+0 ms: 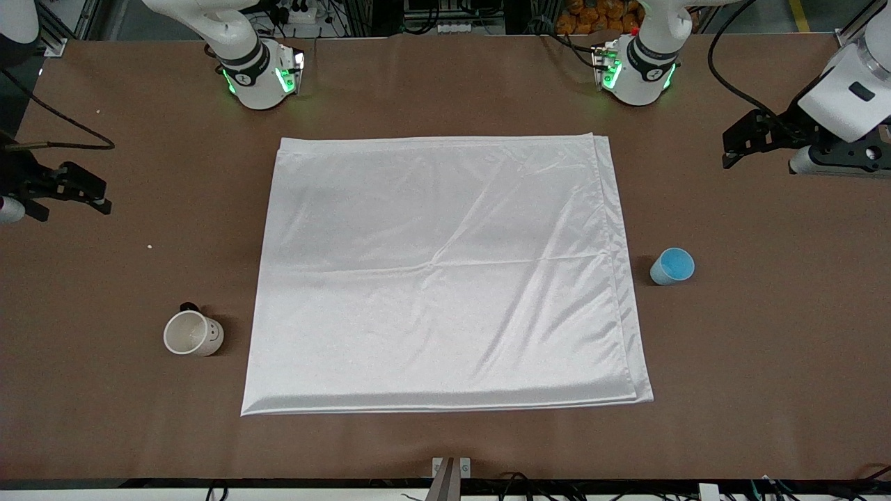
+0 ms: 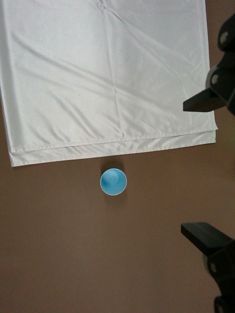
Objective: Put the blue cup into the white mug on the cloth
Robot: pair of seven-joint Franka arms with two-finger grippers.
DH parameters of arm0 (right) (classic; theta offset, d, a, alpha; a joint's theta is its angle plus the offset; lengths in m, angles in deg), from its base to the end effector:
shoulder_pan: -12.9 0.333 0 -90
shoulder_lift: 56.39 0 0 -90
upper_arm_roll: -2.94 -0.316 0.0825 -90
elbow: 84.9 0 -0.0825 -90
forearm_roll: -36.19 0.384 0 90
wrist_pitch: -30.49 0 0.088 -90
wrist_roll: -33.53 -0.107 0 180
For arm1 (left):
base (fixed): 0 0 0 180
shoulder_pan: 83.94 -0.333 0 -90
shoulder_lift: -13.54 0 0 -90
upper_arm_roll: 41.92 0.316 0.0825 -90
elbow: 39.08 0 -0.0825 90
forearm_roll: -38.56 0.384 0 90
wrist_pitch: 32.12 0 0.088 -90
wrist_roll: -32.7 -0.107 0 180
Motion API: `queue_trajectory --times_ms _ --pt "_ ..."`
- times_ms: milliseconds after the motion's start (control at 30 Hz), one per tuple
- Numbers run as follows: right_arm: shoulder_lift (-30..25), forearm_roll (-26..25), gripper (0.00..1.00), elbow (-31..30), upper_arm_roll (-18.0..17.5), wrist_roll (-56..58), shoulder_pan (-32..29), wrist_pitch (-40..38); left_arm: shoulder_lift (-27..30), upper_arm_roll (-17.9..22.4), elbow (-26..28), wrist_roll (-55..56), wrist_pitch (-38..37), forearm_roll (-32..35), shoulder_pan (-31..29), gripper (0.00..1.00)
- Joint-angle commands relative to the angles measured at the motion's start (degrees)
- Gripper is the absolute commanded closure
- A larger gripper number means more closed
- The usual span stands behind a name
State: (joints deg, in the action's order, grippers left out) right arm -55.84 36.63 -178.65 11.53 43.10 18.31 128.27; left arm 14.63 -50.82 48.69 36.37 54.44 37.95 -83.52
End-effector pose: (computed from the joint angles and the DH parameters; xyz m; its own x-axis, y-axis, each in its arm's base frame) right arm 0.5681 -0.0305 0.6003 0.9920 0.1105 0.0610 0.1104 -0.9939 0.0040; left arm 0.5354 -0.0900 0.6478 0.9951 -0.0991 -0.0028 -0.0990 -0.9951 0.0075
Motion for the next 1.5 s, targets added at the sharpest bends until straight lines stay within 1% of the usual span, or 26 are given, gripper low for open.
queue_trajectory --times_ms 0,533,1000,1167,1333,1467 --pt "-3.1 0.6 0.00 -3.4 -0.2 -0.4 0.0 1.5 0.1 -0.4 0.2 1.1 0.4 1.4 -0.2 0.00" --pt "-3.1 0.7 0.00 -3.8 -0.4 -0.4 0.0 2.9 -0.5 -0.4 -0.3 0.8 0.4 1.7 0.0 0.00" --pt "-1.8 0.7 0.00 -3.4 -0.2 0.2 0.0 2.4 -0.6 -0.4 0.1 0.7 0.5 1.7 -0.2 0.00" --pt "0.1 0.7 0.00 -3.2 -0.2 0.2 -0.1 2.2 -0.9 -0.6 1.8 0.9 1.5 4.8 0.3 0.00" --pt "0.9 0.5 0.00 -4.1 -0.2 1.2 -0.5 1.3 -0.7 -1.1 4.8 0.9 4.7 5.0 -0.2 0.00" --pt "1.8 0.5 0.00 -6.0 -0.2 2.6 -0.7 2.6 -0.7 -1.1 7.0 0.9 6.9 5.0 -0.3 0.00"
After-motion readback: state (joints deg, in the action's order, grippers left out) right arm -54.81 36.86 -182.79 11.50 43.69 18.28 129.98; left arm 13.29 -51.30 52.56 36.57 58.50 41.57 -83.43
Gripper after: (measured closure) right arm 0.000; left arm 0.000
